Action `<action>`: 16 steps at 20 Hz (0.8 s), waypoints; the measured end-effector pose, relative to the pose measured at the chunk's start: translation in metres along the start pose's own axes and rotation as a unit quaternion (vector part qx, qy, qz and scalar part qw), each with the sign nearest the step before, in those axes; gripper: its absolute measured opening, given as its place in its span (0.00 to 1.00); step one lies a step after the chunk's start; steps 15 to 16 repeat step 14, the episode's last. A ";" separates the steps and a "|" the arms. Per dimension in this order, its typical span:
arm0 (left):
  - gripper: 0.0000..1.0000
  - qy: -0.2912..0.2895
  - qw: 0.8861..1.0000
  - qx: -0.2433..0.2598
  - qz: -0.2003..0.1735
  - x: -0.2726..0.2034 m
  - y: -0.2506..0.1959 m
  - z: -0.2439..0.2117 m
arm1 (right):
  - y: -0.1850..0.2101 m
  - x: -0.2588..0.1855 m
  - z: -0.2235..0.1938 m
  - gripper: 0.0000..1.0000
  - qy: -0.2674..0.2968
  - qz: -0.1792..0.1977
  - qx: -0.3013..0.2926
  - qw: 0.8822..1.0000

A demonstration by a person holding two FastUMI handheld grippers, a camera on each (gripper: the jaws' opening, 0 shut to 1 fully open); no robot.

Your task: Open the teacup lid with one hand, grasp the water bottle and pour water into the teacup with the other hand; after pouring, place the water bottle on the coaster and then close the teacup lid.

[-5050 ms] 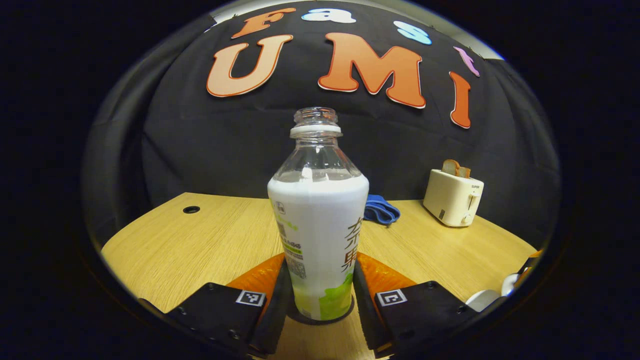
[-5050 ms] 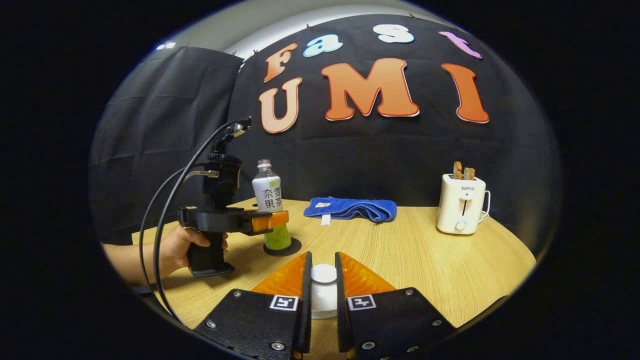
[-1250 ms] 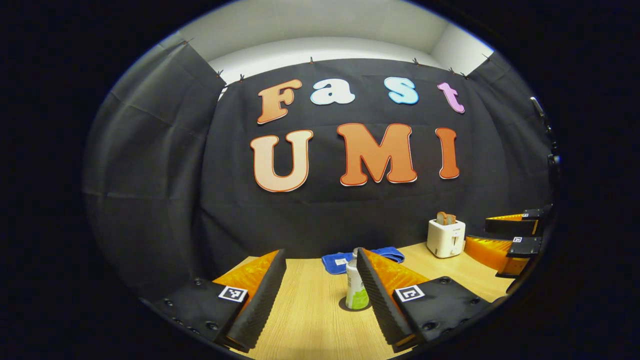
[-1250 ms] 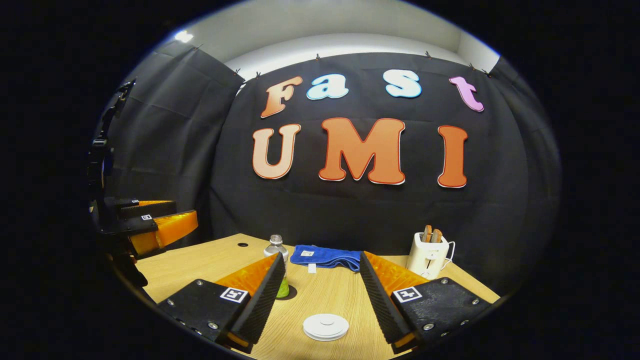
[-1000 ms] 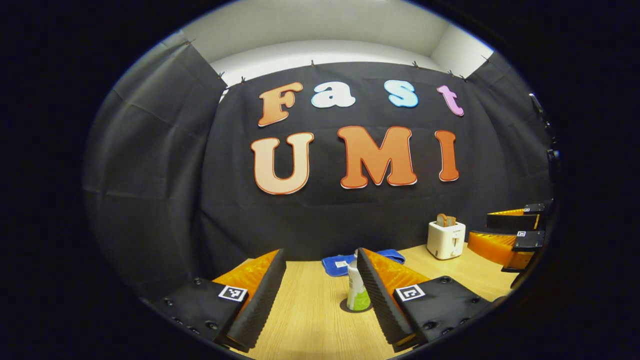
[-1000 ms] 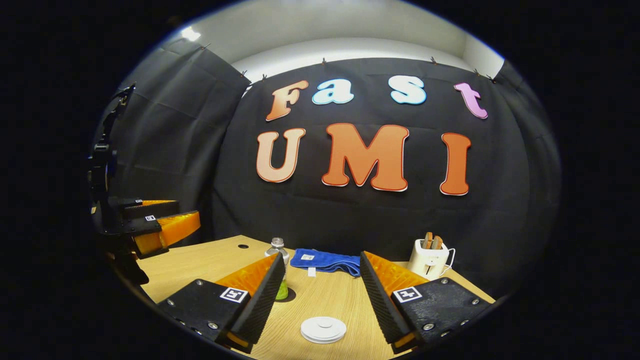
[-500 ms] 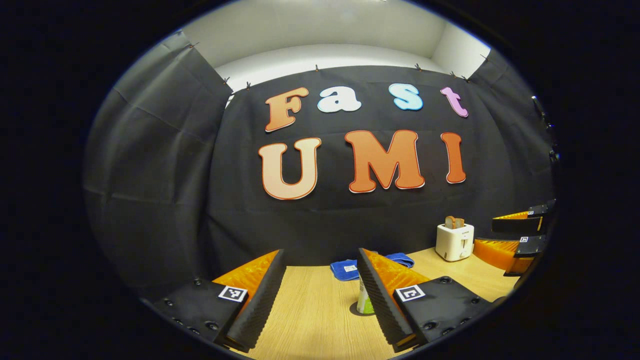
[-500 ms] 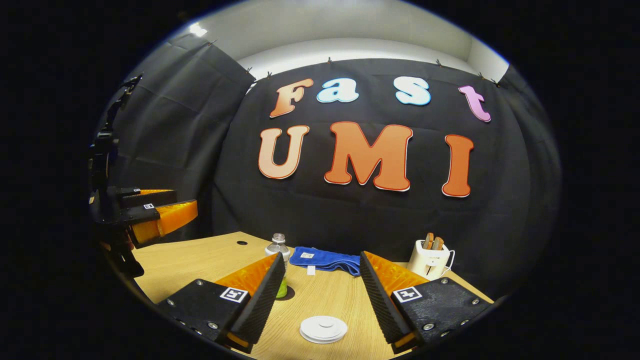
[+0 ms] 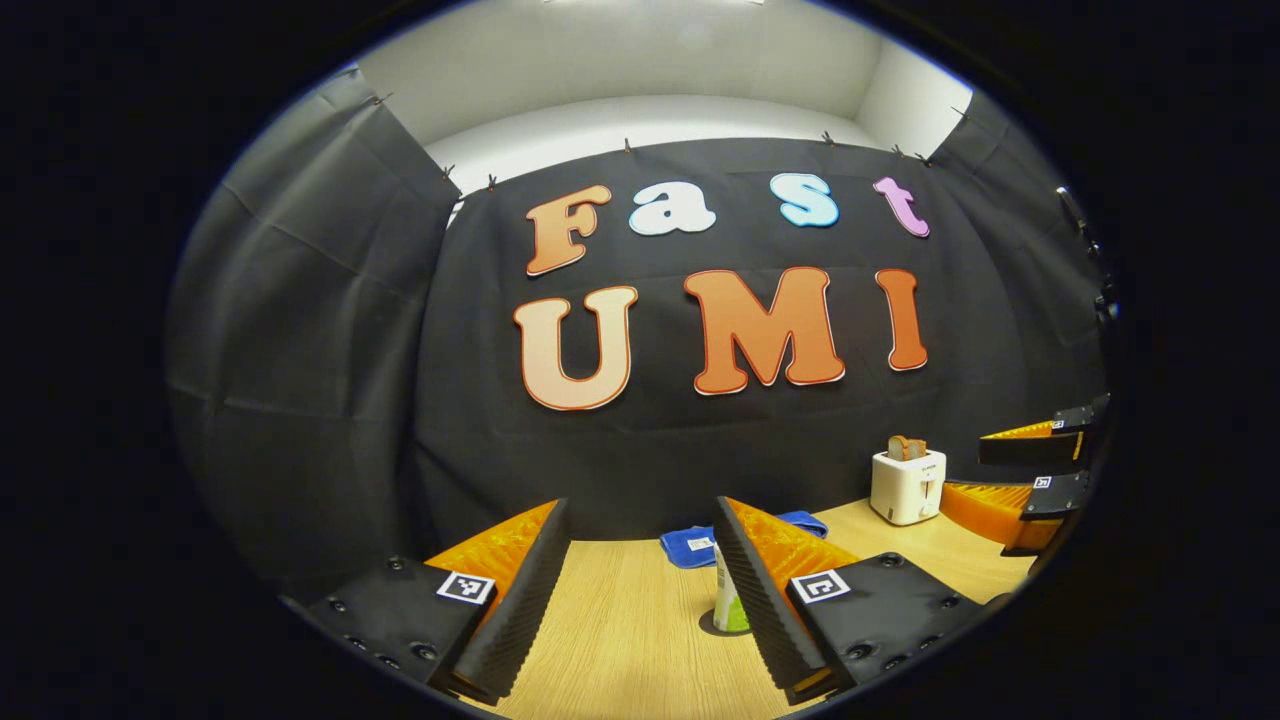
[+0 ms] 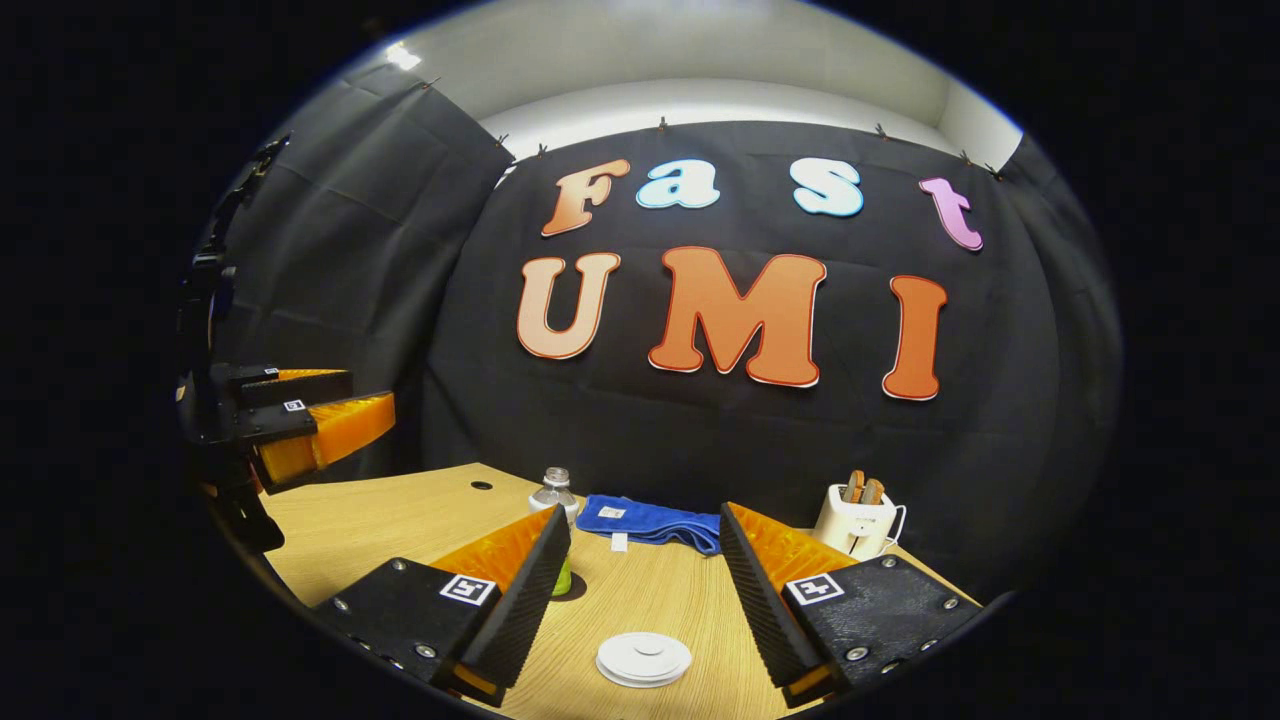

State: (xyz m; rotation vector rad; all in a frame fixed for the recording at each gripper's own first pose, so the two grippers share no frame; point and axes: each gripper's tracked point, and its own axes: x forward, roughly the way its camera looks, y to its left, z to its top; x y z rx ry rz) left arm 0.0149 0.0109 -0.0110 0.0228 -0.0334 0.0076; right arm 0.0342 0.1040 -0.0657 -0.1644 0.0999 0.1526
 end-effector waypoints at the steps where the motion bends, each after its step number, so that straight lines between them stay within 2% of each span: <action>1: 0.92 -0.001 1.000 0.000 0.001 0.000 0.001 0.000 | 0.000 -0.001 0.000 0.90 0.000 0.000 0.000 1.000; 16: 0.92 -0.003 1.000 0.013 -0.008 -0.001 -0.008 -0.001 | 0.001 -0.004 -0.002 0.90 -0.002 0.002 0.003 1.000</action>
